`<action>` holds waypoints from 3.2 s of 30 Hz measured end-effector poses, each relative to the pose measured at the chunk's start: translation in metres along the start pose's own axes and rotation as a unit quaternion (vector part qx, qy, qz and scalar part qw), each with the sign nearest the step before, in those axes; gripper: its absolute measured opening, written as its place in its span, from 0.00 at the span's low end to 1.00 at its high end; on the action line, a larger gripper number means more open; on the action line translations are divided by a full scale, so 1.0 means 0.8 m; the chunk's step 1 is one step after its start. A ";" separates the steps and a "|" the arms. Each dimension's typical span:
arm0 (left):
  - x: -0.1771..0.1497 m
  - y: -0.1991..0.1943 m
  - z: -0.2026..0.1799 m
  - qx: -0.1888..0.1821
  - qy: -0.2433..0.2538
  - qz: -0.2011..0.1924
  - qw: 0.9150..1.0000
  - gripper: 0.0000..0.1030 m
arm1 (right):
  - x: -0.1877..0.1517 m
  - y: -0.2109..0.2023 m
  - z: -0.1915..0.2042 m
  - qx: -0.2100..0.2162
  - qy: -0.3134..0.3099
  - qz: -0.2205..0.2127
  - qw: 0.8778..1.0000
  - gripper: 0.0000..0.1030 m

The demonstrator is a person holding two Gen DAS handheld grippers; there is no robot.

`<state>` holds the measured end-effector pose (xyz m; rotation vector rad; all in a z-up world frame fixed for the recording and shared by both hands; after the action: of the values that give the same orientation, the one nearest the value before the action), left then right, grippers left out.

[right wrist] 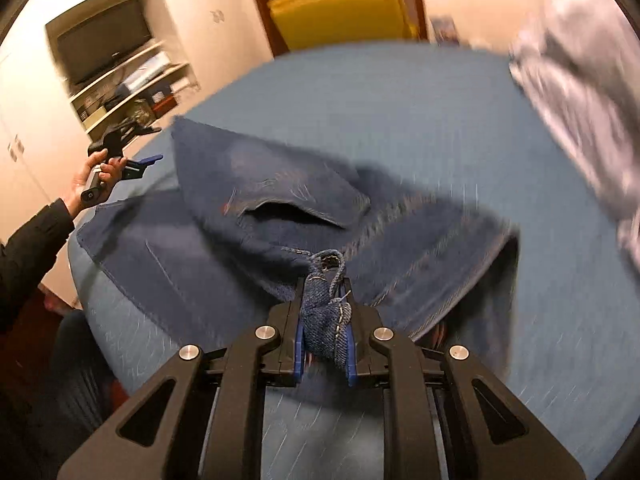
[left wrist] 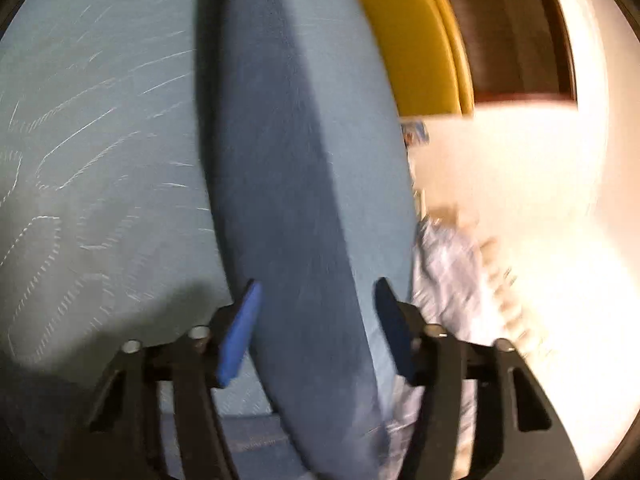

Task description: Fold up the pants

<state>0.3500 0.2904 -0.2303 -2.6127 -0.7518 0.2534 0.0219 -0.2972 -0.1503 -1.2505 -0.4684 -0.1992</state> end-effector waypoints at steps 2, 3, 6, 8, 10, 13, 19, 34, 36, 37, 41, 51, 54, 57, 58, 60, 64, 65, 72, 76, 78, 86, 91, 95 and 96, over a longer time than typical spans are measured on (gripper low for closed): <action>0.010 -0.010 0.016 -0.005 -0.006 -0.016 1.000 0.48 | -0.006 0.007 0.007 -0.001 0.013 0.002 1.000 0.16; 0.015 -0.014 0.019 -0.003 -0.007 -0.022 1.000 0.47 | -0.006 0.005 0.004 0.001 0.023 0.000 1.000 0.16; 0.033 -0.022 0.028 0.003 -0.021 -0.037 0.999 0.47 | 0.006 -0.010 0.006 -0.009 0.022 -0.009 1.000 0.16; 0.040 -0.017 0.029 0.004 -0.022 -0.030 0.999 0.47 | 0.022 -0.016 0.010 -0.013 0.019 -0.017 1.000 0.16; 0.044 -0.008 0.035 0.029 -0.042 -0.024 0.998 0.32 | 0.035 -0.026 0.003 -0.015 0.018 -0.025 0.999 0.16; 0.051 -0.002 0.036 0.019 -0.062 -0.023 0.998 0.29 | 0.052 -0.038 -0.004 -0.014 0.024 -0.032 0.999 0.16; 0.070 0.003 0.031 0.065 -0.096 -0.029 0.993 0.03 | 0.068 -0.047 -0.007 -0.013 0.018 -0.035 0.999 0.16; -0.240 -0.186 0.074 0.119 -0.042 -0.077 0.989 0.01 | -0.015 0.009 -0.119 0.019 -0.011 0.109 0.994 0.31; -0.237 -0.180 0.098 0.125 -0.042 -0.085 0.988 0.01 | -0.032 0.013 -0.127 0.013 0.016 0.118 0.993 0.51; -0.237 -0.180 0.104 0.111 -0.047 -0.085 0.989 0.01 | -0.042 0.008 -0.128 0.005 0.034 0.115 0.993 0.53; -0.230 -0.180 0.103 0.108 -0.033 -0.084 0.990 0.01 | -0.081 -0.029 -0.131 0.005 0.139 0.091 0.986 0.58; -0.243 -0.167 0.112 0.089 -0.032 -0.071 0.993 0.01 | -0.095 -0.011 -0.121 0.135 0.408 -0.012 0.903 0.58; -0.240 -0.167 0.110 0.088 -0.030 -0.066 0.993 0.01 | -0.092 0.007 -0.131 0.112 0.449 -0.004 0.886 0.19; -0.230 -0.165 0.096 0.089 -0.027 -0.056 0.994 0.01 | -0.069 0.005 -0.130 0.079 0.442 0.005 0.894 0.12; -0.224 -0.167 0.089 0.085 -0.023 -0.054 0.995 0.01 | -0.056 0.000 -0.129 0.072 0.430 0.007 0.900 0.11; -0.218 -0.184 0.064 0.059 -0.016 -0.071 0.996 0.01 | -0.012 -0.022 -0.129 0.084 0.410 -0.012 0.908 0.10; -0.247 -0.207 0.072 0.032 -0.035 -0.084 0.995 0.01 | 0.022 -0.067 -0.120 0.078 0.380 -0.050 0.920 0.10; -0.254 -0.204 0.083 0.039 -0.036 -0.079 0.995 0.01 | 0.012 -0.063 -0.125 0.072 0.385 -0.041 0.919 0.10; -0.267 -0.192 0.136 0.062 -0.048 -0.071 0.994 0.01 | -0.054 0.016 -0.139 0.021 0.399 0.044 0.916 0.09; -0.264 -0.194 0.135 0.042 -0.029 -0.072 0.996 0.01 | -0.059 0.014 -0.124 -0.016 0.378 0.042 0.925 0.09; -0.261 -0.195 0.135 0.033 -0.020 -0.071 0.997 0.02 | -0.062 0.019 -0.125 -0.027 0.375 0.041 0.926 0.09; -0.224 -0.226 0.144 -0.003 -0.012 -0.113 0.994 0.36 | -0.056 0.036 -0.117 -0.074 0.371 0.054 0.924 0.08; -0.152 -0.287 0.156 0.024 -0.030 -0.163 0.986 0.36 | -0.038 0.044 -0.102 -0.131 0.340 0.073 0.928 0.08; -0.084 -0.316 0.171 0.057 -0.052 -0.157 0.985 0.36 | -0.029 0.059 -0.087 -0.163 0.322 0.083 0.929 0.08; -0.074 -0.318 0.175 0.066 -0.056 -0.150 0.985 0.36 | -0.027 0.061 -0.084 -0.170 0.319 0.085 0.929 0.08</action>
<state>0.1420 0.5011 -0.2432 -2.3371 -1.1130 0.3503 0.0376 -0.3479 -0.2183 -1.4658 0.2508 -0.5350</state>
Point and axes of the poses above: each gripper's, at about its wrist camera, not at the fingertips, and y roughly the way its jaws point, z to its left, x to its top, the point moved 2 cm from there along y, roughly the way its jaws point, and after that the axes turned 12 degrees about z, right-handed, at the moved point
